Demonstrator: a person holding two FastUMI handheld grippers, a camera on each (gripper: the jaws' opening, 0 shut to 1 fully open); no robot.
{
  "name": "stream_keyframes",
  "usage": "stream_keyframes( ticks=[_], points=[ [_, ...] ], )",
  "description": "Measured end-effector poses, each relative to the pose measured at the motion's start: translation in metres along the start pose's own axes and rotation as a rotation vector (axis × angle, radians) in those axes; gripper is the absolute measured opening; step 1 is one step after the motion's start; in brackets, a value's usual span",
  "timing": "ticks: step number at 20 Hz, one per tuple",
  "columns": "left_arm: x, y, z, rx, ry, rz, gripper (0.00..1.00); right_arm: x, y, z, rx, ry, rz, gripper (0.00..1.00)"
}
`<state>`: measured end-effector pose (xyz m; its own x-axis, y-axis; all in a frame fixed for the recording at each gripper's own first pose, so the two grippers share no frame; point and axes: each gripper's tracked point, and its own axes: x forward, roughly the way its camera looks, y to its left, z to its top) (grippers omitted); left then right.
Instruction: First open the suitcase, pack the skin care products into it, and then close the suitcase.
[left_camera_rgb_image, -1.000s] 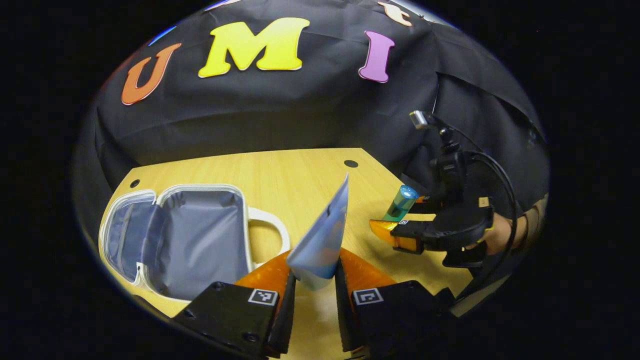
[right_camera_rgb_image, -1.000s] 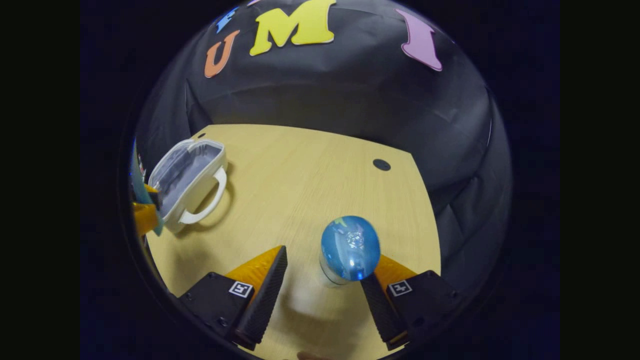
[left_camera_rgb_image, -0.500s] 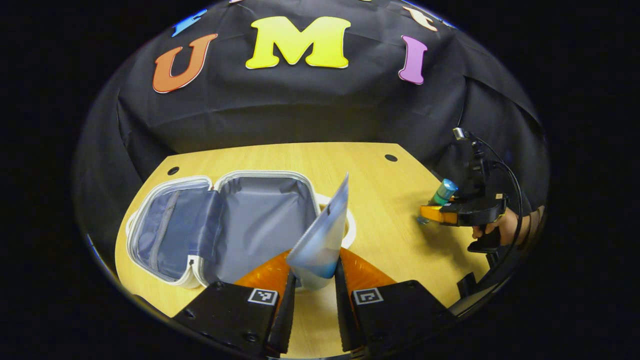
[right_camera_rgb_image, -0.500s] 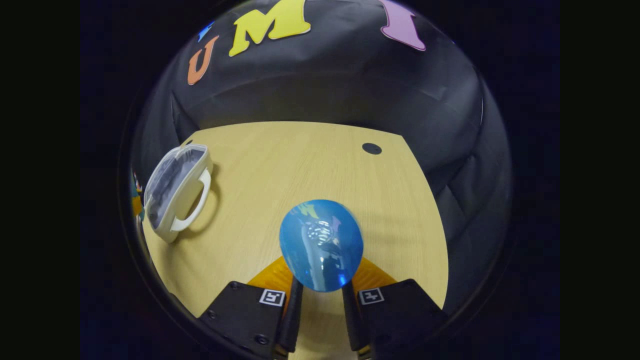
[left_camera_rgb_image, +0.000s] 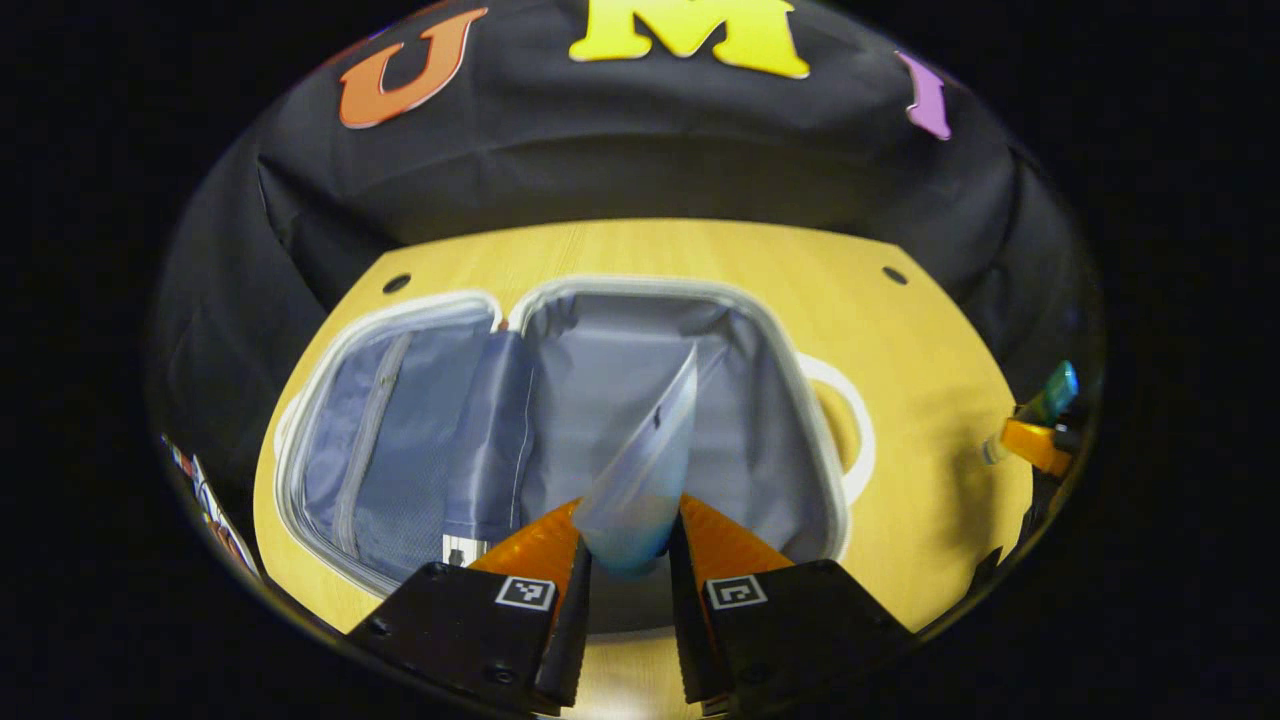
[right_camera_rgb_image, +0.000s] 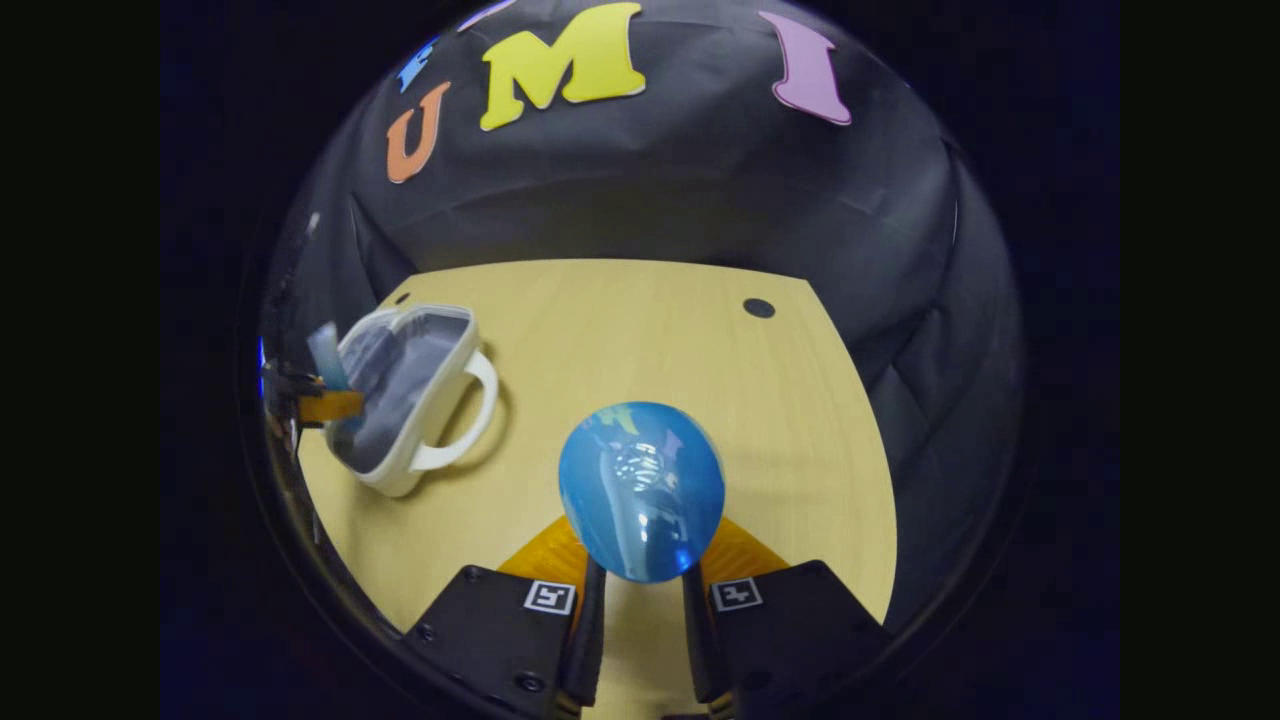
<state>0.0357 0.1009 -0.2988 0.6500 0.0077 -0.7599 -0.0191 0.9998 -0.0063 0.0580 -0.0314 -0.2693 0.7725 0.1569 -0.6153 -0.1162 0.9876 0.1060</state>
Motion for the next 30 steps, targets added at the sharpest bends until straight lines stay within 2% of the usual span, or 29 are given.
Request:
stream_keyframes(
  ticks=[7,15,17,18,21,24,25,26,27,28,29,30],
  points=[
    [0.021,0.006,-0.03,-0.017,0.181,0.026,0.41,-0.04,0.046,0.018,0.011,-0.02,0.059,0.33],
    [0.031,0.008,-0.024,-0.04,0.241,0.009,0.41,-0.05,0.062,0.006,0.002,0.021,0.061,0.33],
    [0.035,0.006,-0.033,-0.045,0.288,0.012,0.4,-0.048,0.063,0.007,0.015,0.025,0.063,0.33],
    [0.026,0.006,-0.027,-0.057,0.278,0.015,0.41,-0.047,0.064,0.008,0.014,0.024,0.063,0.33],
    [0.038,0.008,-0.032,-0.053,0.28,0.019,0.41,-0.049,0.064,0.011,0.014,0.02,0.065,0.33],
    [0.036,0.003,-0.03,-0.074,0.262,-0.002,0.43,-0.048,0.074,0.019,0.039,0.017,0.095,0.33],
    [0.034,-0.004,-0.027,-0.093,0.236,-0.028,0.46,-0.046,0.079,0.023,0.032,0.012,0.109,0.33],
    [0.028,-0.008,-0.023,-0.095,0.215,-0.041,0.63,-0.043,0.082,0.028,0.016,0.008,0.112,0.33],
    [0.021,-0.009,-0.021,-0.087,0.2,-0.041,0.67,-0.04,0.085,0.032,0.007,0.007,0.113,0.33],
    [0.012,-0.008,-0.017,-0.075,0.174,-0.033,0.96,-0.035,0.092,0.038,0.006,0.01,0.124,0.33],
    [0.002,-0.008,-0.01,-0.058,0.138,-0.029,0.9,-0.031,0.1,0.043,0.005,0.012,0.138,0.33],
    [-0.012,-0.005,-0.001,-0.037,0.092,-0.019,0.91,-0.026,0.108,0.05,-0.007,0.009,0.146,0.33]
  ],
)
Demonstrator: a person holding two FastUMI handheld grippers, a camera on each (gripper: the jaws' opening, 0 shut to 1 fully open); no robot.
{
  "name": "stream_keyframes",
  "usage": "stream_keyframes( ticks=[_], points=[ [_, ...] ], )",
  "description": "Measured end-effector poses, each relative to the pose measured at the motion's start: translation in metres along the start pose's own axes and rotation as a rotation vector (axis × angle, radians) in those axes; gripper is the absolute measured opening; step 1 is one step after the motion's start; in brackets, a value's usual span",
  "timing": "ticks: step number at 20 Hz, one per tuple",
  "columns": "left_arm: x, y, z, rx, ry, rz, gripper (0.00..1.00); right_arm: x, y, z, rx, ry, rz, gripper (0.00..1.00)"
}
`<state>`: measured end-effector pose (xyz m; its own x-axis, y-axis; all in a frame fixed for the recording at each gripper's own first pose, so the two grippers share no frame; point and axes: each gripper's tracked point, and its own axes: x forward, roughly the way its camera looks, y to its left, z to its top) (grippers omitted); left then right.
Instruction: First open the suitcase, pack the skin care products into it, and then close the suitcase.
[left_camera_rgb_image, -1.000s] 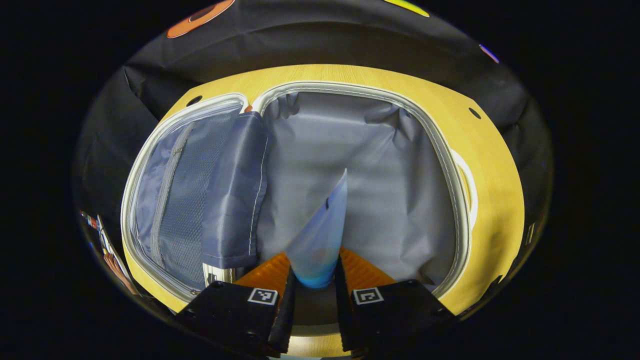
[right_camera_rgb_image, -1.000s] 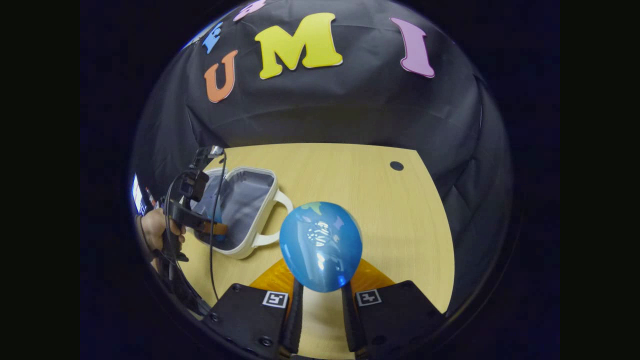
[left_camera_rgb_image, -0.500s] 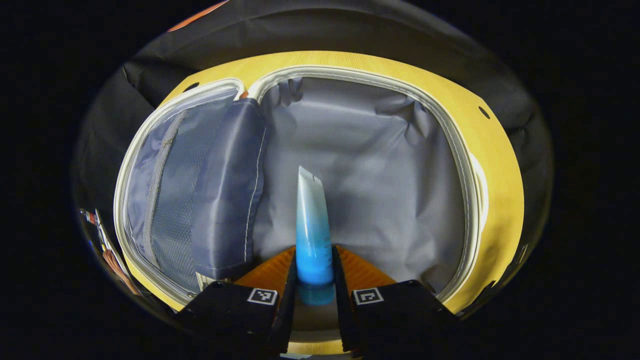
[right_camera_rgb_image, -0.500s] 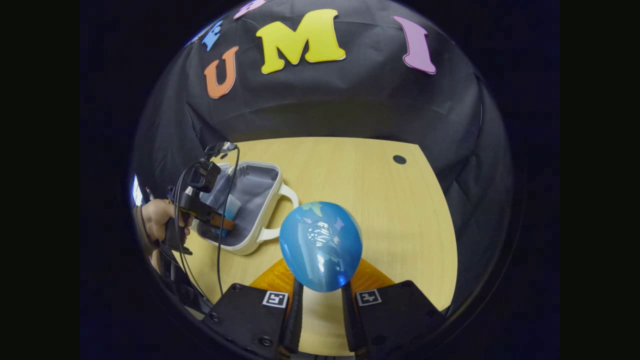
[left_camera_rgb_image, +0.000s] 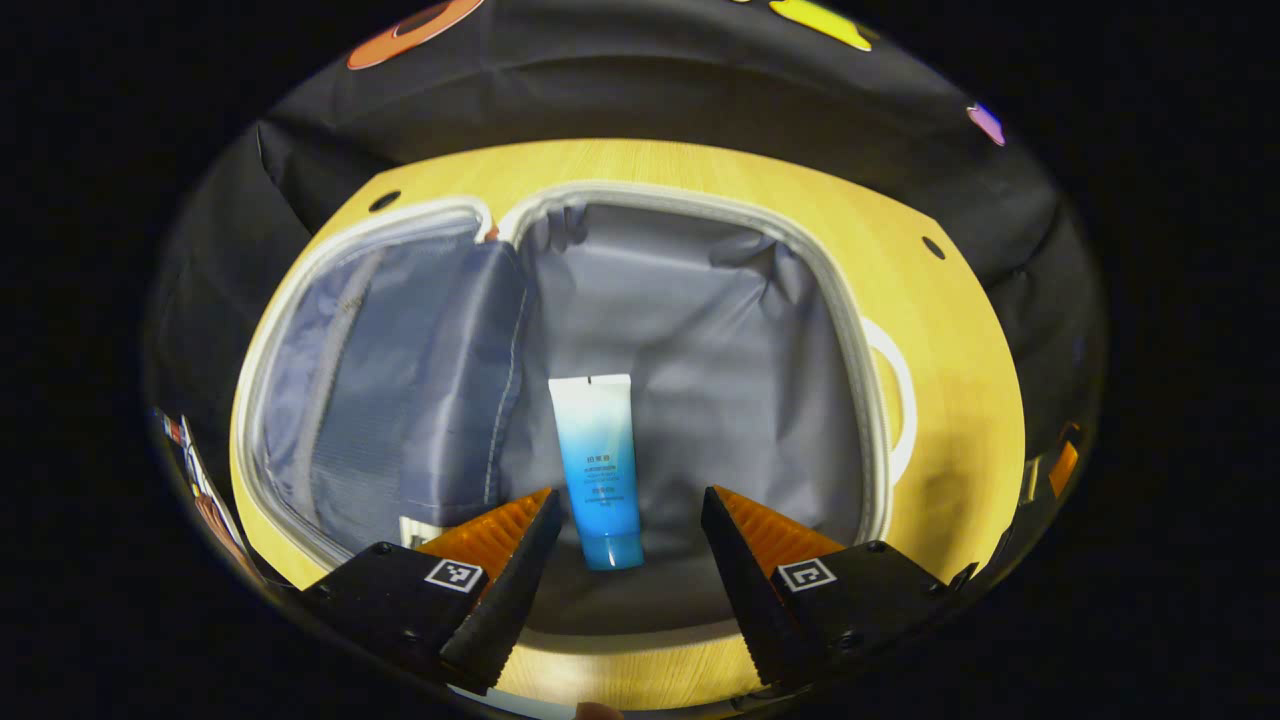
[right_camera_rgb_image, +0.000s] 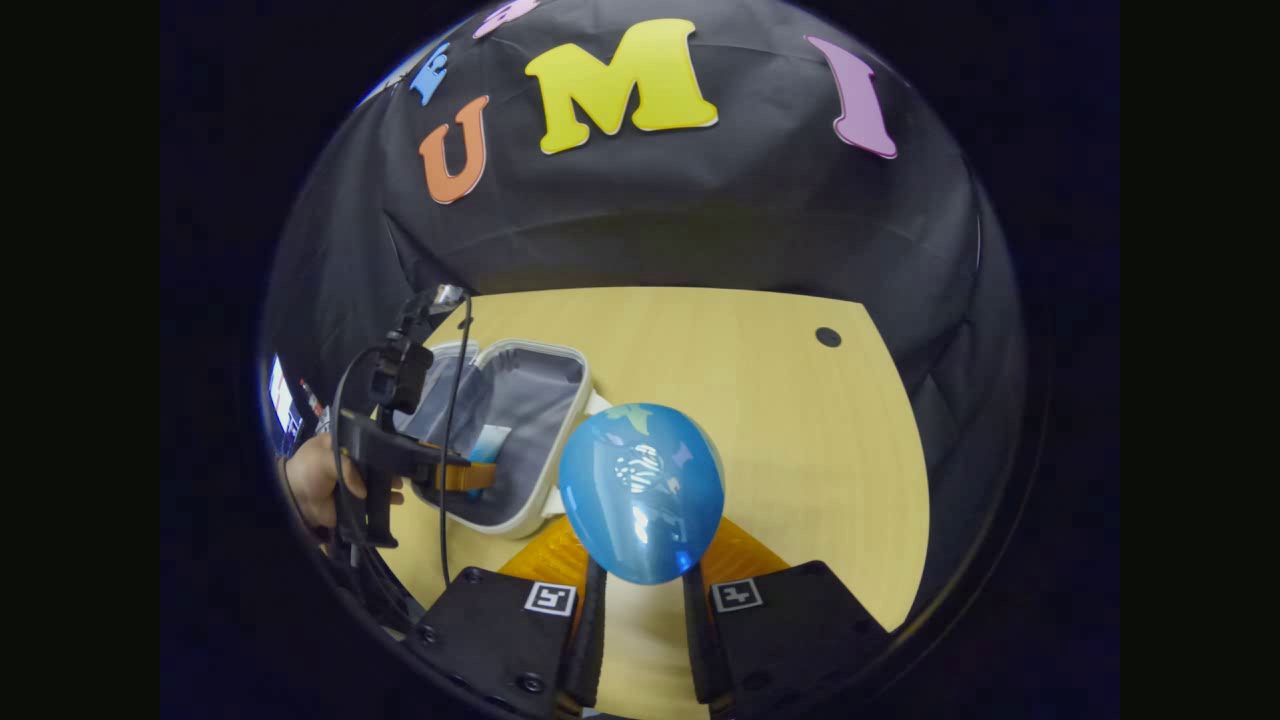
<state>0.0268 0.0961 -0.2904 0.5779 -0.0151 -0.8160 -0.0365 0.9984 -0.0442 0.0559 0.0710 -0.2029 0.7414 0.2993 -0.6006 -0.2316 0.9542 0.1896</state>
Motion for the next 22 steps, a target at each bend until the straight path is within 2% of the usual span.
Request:
stream_keyframes(
  ticks=[3,6,8,12,15,16,17,22],
  points=[
    [-0.051,0.013,0.026,0.066,-0.177,0.016,0.91,0.02,0.031,0.018,-0.04,-0.006,0.019,0.33],
    [-0.095,0.047,0.04,0.079,-0.345,0.04,0.91,0.043,0.078,0.025,-0.082,0.003,0.056,0.33],
    [-0.126,0.075,0.048,0.082,-0.455,0.077,0.91,0.059,0.109,0.02,-0.117,0.031,0.088,0.3],
    [-0.172,0.13,0.051,0.105,-0.632,0.158,0.9,0.097,0.156,-0.012,-0.136,0.138,0.126,0.33],
    [-0.2,0.149,0.045,0.069,-0.681,0.148,0.91,0.114,0.164,-0.037,-0.157,0.232,0.094,0.32],
    [-0.203,0.156,0.045,0.05,-0.697,0.145,0.9,0.115,0.166,-0.041,-0.144,0.253,0.091,0.3],
    [-0.208,0.162,0.046,0.038,-0.716,0.145,0.9,0.117,0.168,-0.045,-0.126,0.274,0.088,0.33],
    [-0.239,0.172,0.063,0.013,-0.84,0.123,0.91,0.128,0.168,-0.065,-0.038,0.369,0.047,0.33]
  ],
)
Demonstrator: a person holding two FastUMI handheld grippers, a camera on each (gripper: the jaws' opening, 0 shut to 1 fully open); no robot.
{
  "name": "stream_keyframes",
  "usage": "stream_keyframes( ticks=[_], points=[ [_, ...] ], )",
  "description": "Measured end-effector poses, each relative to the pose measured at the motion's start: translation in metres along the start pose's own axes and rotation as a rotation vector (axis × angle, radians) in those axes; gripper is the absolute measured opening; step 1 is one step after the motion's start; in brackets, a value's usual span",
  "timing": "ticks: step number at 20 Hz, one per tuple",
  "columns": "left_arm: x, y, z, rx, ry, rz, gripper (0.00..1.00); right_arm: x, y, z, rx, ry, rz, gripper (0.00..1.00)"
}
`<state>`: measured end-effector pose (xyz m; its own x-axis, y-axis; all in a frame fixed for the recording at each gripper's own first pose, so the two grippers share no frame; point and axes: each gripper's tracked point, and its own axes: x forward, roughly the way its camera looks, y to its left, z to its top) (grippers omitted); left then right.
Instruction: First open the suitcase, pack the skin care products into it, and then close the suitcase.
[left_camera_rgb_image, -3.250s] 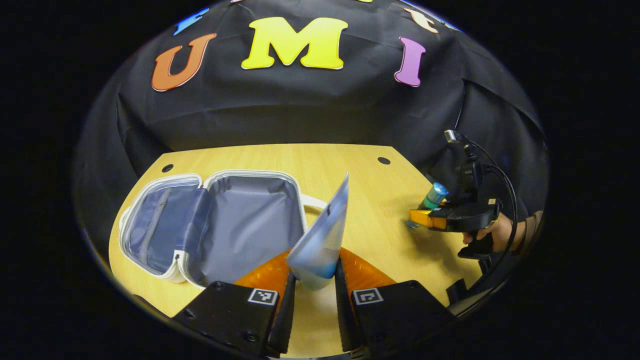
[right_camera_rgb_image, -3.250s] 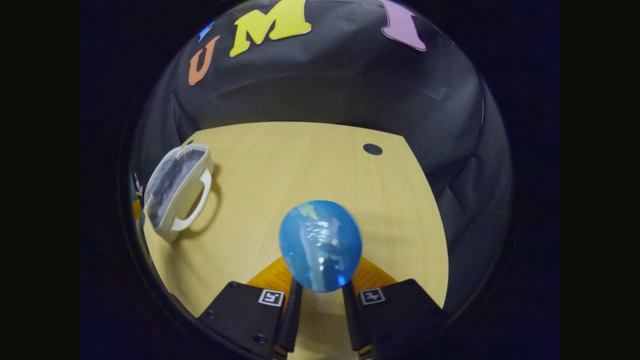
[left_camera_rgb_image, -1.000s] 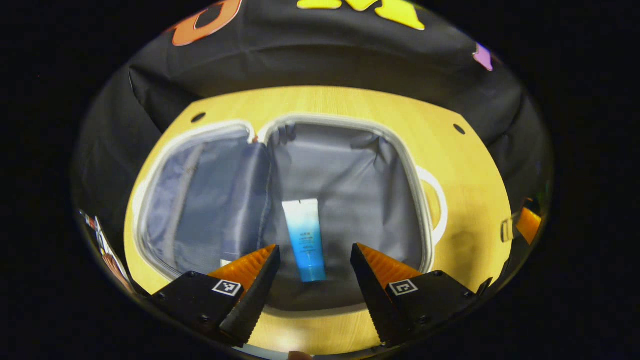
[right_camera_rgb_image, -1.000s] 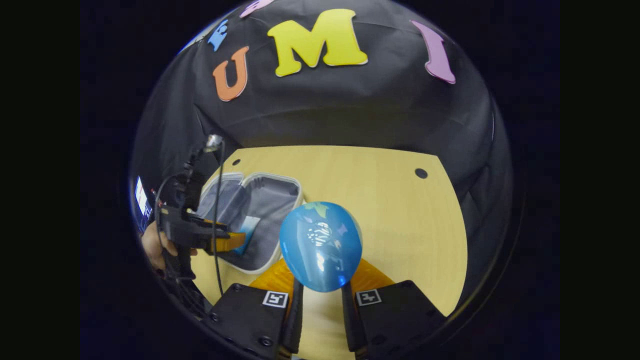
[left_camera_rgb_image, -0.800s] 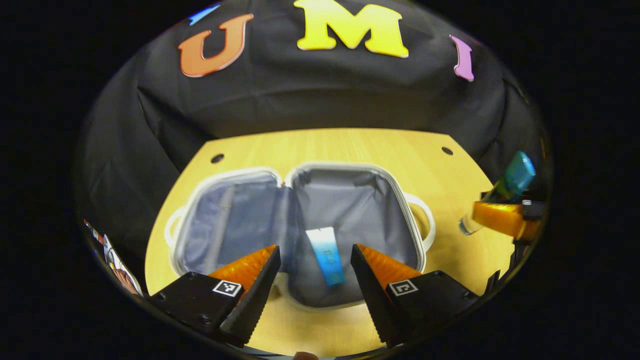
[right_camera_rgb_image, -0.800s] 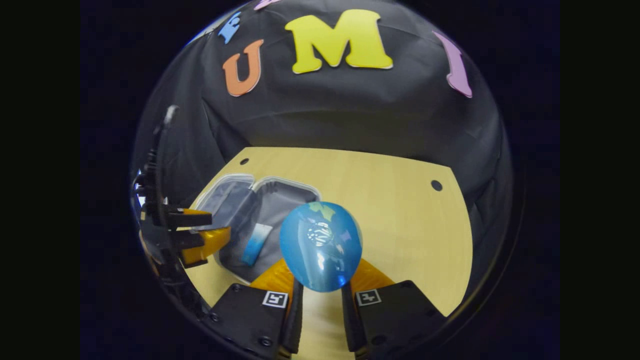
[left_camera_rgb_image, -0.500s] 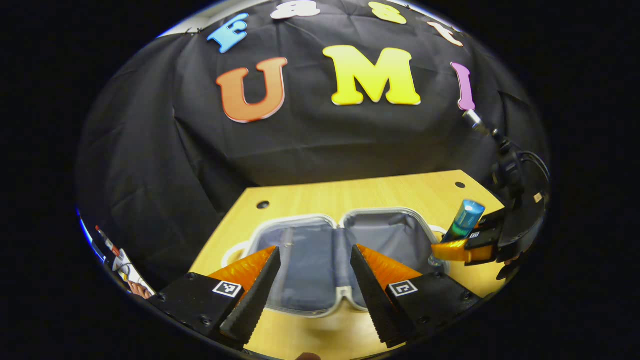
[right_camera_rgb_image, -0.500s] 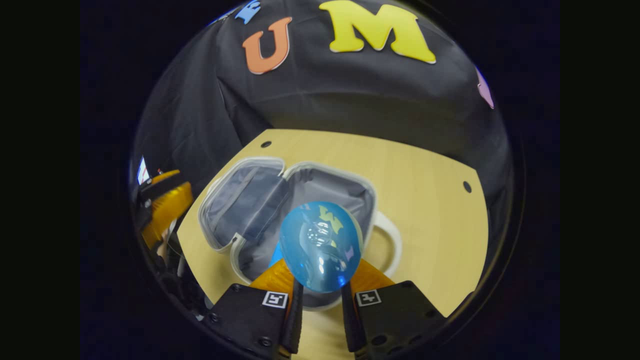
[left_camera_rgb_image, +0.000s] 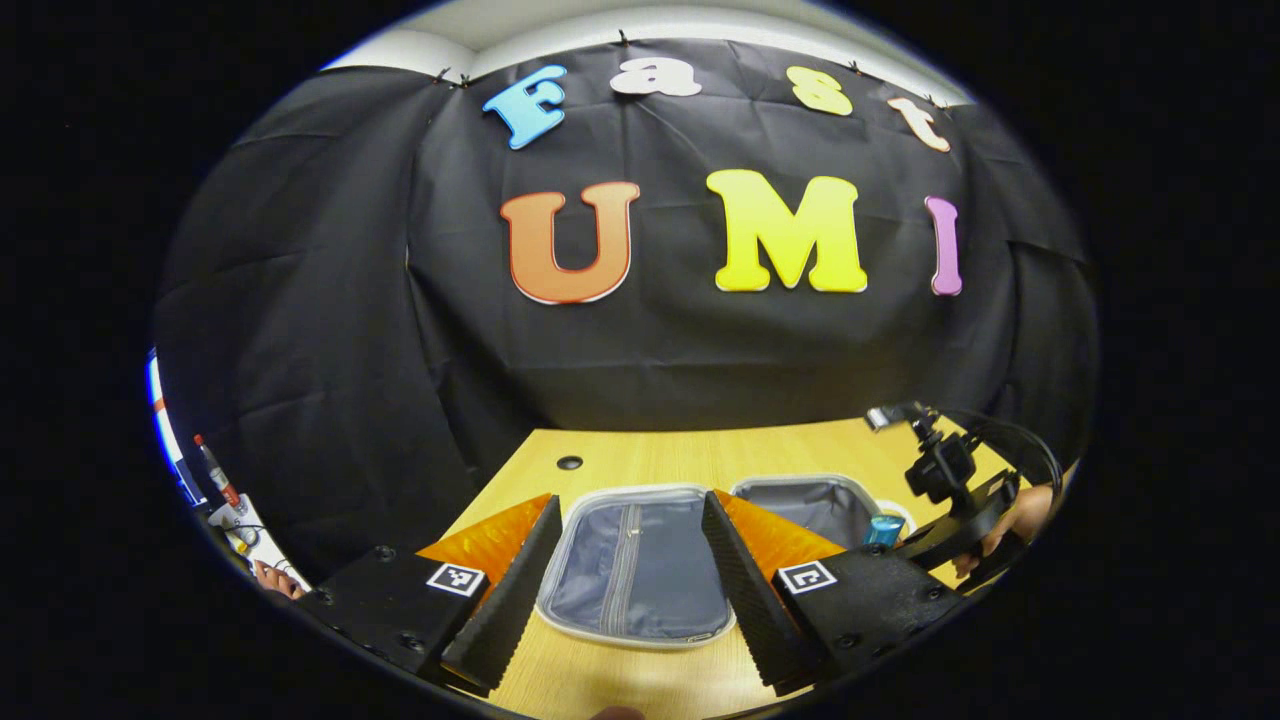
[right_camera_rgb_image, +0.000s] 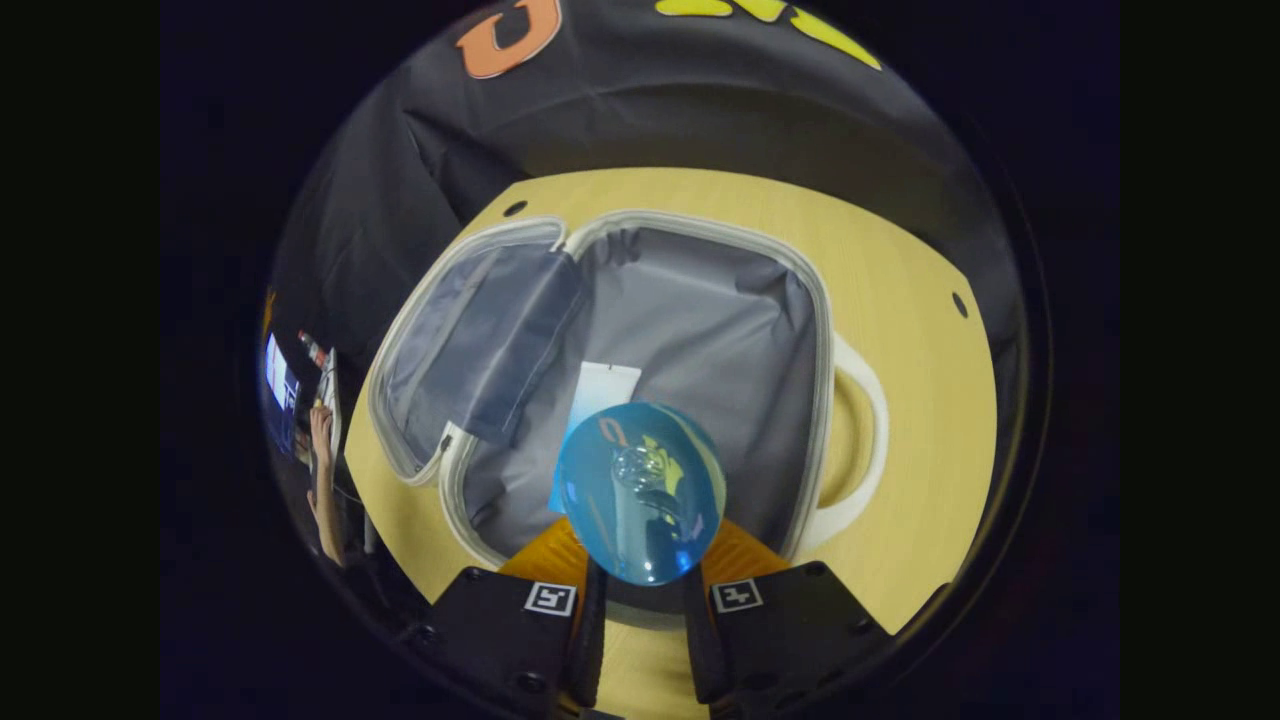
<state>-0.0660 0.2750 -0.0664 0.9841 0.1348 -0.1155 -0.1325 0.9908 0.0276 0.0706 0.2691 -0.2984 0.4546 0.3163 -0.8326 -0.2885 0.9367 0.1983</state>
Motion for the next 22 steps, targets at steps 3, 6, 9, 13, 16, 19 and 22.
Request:
stream_keyframes(
  ticks=[3,6,9,13,16,19,22],
  points=[
    [0.002,0.012,0.009,-0.044,-0.022,0.022,0.91,0.013,-0.003,0.008,0.074,0.011,-0.019,0.33],
    [0.006,0.024,0.014,-0.046,-0.028,0.054,0.92,0.022,-0.005,0.02,0.117,0.02,-0.027,0.33],
    [0.009,0.034,0.015,-0.029,-0.023,0.07,0.91,0.038,-0.009,0.03,0.163,0.042,-0.06,0.33],
    [0.009,0.054,0.002,-0.052,0.018,0.106,0.91,0.051,-0.011,0.026,0.212,0.089,-0.097,0.33],
    [0.007,0.082,-0.008,-0.054,0.044,0.179,0.91,0.053,-0.008,0.032,0.226,0.068,-0.099,0.33],
    [0.003,0.101,-0.024,-0.066,0.086,0.208,0.93,0.054,-0.008,0.033,0.234,0.074,-0.116,0.35],
    [0.003,0.121,-0.038,-0.084,0.112,0.235,0.95,0.054,-0.006,0.032,0.236,0.072,-0.114,0.36]
  ],
)
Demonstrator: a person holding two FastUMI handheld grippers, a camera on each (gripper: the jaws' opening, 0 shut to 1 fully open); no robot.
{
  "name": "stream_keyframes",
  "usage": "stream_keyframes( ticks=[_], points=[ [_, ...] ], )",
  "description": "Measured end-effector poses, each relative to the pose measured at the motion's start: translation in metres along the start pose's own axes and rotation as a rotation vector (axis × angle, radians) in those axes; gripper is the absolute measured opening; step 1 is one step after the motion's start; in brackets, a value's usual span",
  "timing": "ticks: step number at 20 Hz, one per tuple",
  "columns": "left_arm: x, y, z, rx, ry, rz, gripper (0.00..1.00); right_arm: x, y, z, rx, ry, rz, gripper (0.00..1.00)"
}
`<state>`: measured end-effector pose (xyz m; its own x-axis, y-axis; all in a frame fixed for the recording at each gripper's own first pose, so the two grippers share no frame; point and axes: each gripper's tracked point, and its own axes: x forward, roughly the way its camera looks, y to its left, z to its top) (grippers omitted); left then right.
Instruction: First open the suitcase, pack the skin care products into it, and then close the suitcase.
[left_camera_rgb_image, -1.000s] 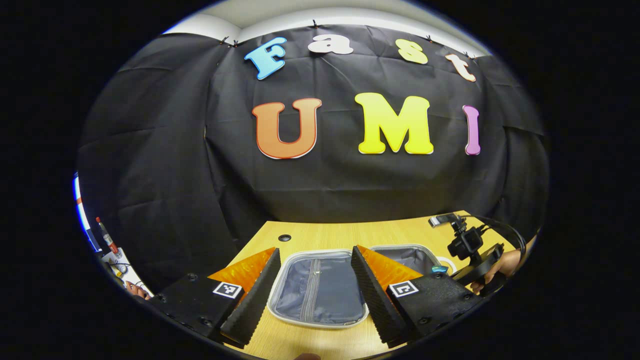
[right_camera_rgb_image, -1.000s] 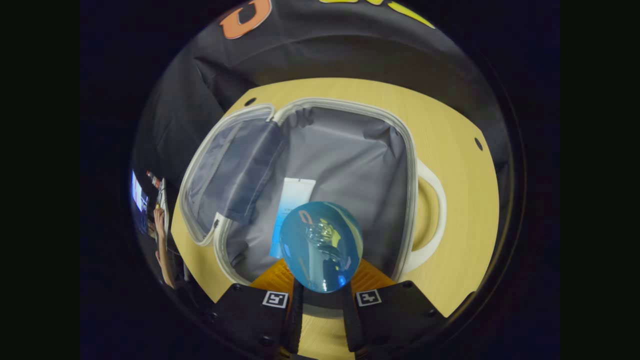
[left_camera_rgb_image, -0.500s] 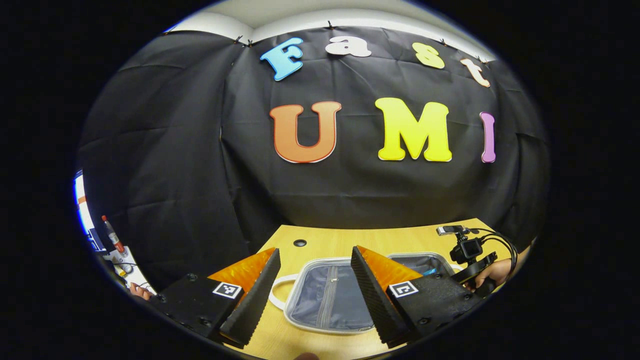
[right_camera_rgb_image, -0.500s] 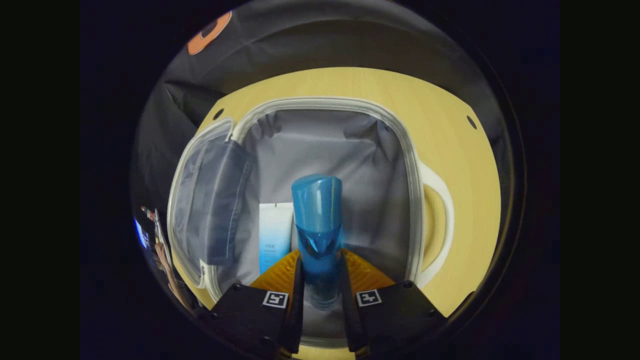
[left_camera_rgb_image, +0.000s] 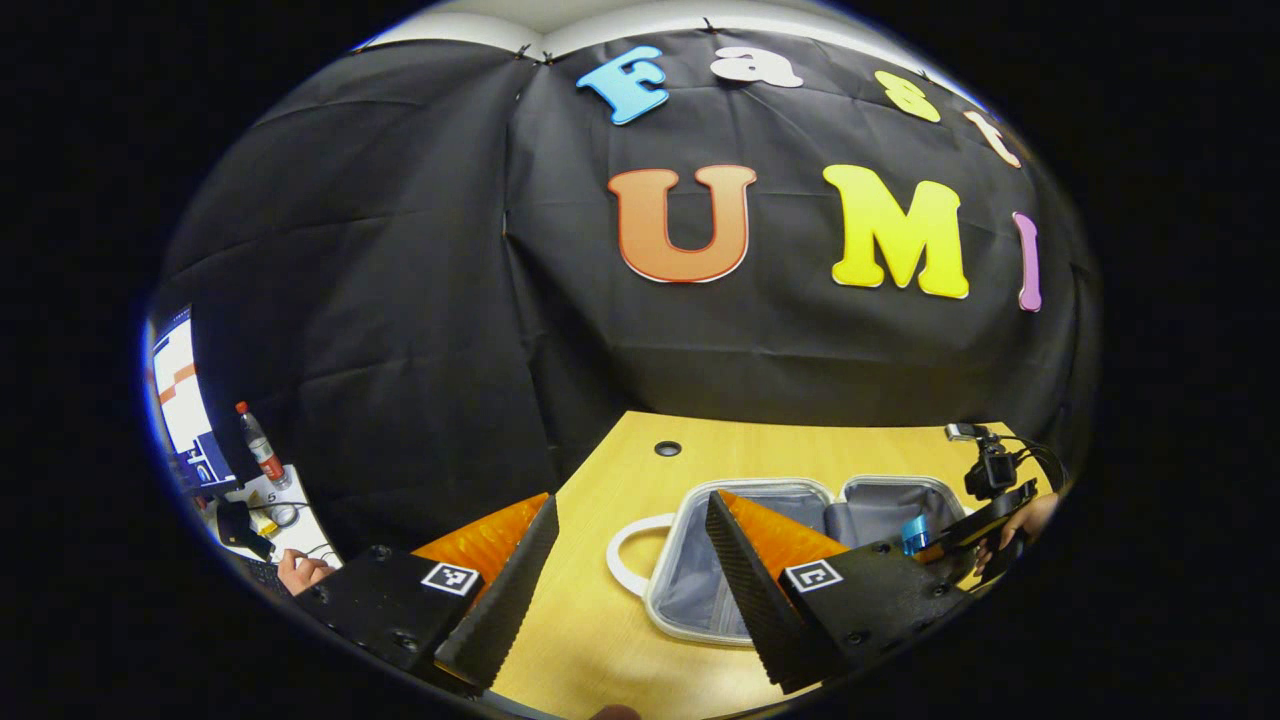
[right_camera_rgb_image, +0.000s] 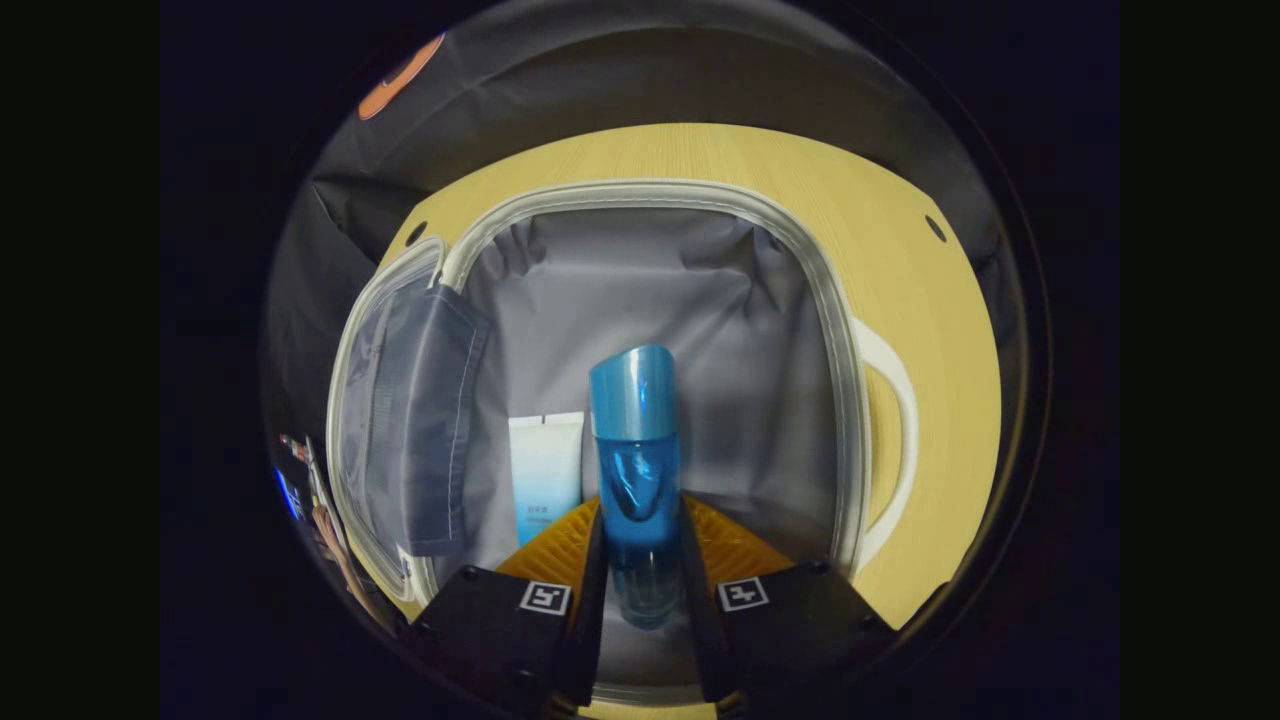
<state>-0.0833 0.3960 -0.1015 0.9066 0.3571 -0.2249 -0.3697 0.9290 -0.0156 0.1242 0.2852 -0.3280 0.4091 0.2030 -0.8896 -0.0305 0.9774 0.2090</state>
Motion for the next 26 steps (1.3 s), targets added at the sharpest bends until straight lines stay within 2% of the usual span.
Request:
stream_keyframes(
  ticks=[3,4,8,9,10,11,13,16,17,18,19,20,21,22,24,25,26],
  points=[
    [0.015,0.01,-0.023,-0.032,0.071,0.0,0.95,-0.002,-0.002,-0.002,-0.011,0.002,-0.004,0.4],
    [0.02,0.017,-0.03,-0.053,0.088,0.009,0.95,-0.005,0.0,-0.002,0.002,0.002,0.006,0.36],
    [0.049,0.043,-0.058,-0.162,0.162,0.026,0.95,-0.035,0.013,0.002,0.017,-0.054,0.087,0.69],
    [0.056,0.049,-0.067,-0.185,0.188,0.027,0.95,-0.048,0.012,0.005,0.002,-0.085,0.09,0.75],
    [0.064,0.053,-0.077,-0.219,0.222,0.025,0.96,-0.06,0.012,0.009,-0.015,-0.12,0.087,0.75],
    [0.071,0.055,-0.086,-0.261,0.246,0.008,0.96,-0.074,0.011,0.011,-0.042,-0.156,0.08,0.82],
    [0.088,0.047,-0.105,-0.345,0.302,-0.043,0.98,-0.108,0.013,0.016,-0.109,-0.23,0.108,0.82],
    [0.108,0.04,-0.13,-0.478,0.406,-0.118,0.98,-0.174,-0.003,0.027,-0.207,-0.387,0.107,0.82],
    [0.112,0.033,-0.135,-0.537,0.434,-0.148,0.99,-0.2,-0.012,0.03,-0.224,-0.449,0.099,0.77],
    [0.117,0.023,-0.141,-0.598,0.46,-0.199,0.98,-0.226,-0.022,0.033,-0.232,-0.514,0.086,0.82],
    [0.119,0.01,-0.145,-0.654,0.48,-0.256,0.98,-0.249,-0.03,0.034,-0.236,-0.575,0.08,0.77],
    [0.122,0.006,-0.149,-0.702,0.494,-0.275,0.97,-0.271,-0.038,0.035,-0.234,-0.628,0.073,0.82],
    [0.126,0.003,-0.153,-0.748,0.514,-0.286,0.97,-0.289,-0.048,0.034,-0.223,-0.677,0.061,0.78],
    [0.128,0.001,-0.157,-0.79,0.533,-0.293,1.0,-0.306,-0.059,0.034,-0.205,-0.717,0.052,0.82],
    [0.135,-0.006,-0.161,-0.867,0.546,-0.299,0.9,-0.335,-0.081,0.031,-0.163,-0.777,0.028,0.82],
    [0.139,-0.008,-0.164,-0.888,0.551,-0.287,0.81,-0.346,-0.094,0.031,-0.141,-0.809,0.001,0.78],
    [0.141,-0.004,-0.166,-0.892,0.553,-0.269,0.62,-0.356,-0.109,0.031,-0.126,-0.84,-0.034,0.77]
  ],
)
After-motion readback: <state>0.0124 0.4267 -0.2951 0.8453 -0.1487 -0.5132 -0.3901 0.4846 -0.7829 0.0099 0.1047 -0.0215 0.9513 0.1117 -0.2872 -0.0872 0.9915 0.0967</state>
